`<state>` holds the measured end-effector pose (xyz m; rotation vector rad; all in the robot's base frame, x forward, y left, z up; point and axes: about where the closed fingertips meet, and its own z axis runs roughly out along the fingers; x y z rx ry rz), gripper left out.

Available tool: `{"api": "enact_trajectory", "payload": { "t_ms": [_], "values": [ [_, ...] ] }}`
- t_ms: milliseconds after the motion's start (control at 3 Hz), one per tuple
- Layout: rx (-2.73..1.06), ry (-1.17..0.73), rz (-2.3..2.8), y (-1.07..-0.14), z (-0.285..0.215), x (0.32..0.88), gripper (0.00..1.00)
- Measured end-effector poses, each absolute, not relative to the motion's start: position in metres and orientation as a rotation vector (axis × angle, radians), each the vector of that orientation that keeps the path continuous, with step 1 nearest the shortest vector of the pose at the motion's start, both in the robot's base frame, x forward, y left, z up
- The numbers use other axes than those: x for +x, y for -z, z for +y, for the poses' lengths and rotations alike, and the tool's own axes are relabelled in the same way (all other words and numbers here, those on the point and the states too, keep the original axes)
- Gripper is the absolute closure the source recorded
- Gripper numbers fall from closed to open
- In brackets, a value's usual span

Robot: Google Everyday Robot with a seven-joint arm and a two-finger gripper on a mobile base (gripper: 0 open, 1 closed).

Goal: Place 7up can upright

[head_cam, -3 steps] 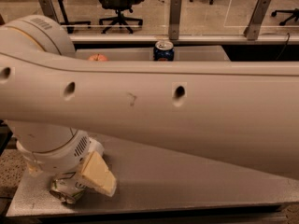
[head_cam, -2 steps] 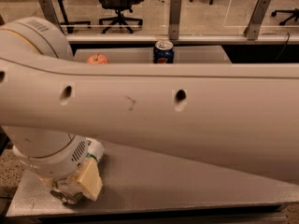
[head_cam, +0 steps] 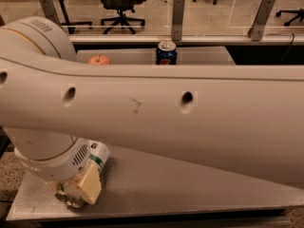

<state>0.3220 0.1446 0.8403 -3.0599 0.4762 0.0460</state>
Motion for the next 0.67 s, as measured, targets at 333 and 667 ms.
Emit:
{"api": "enact_trajectory", "payload": {
  "t_ms": [333, 667],
  "values": [
    [-3.028, -0.089, 0.549, -0.845, 0.14, 0.348, 1.0],
    [-2.953, -0.215, 0.657, -0.86, 0.129, 0.381, 1.0]
  ]
}}
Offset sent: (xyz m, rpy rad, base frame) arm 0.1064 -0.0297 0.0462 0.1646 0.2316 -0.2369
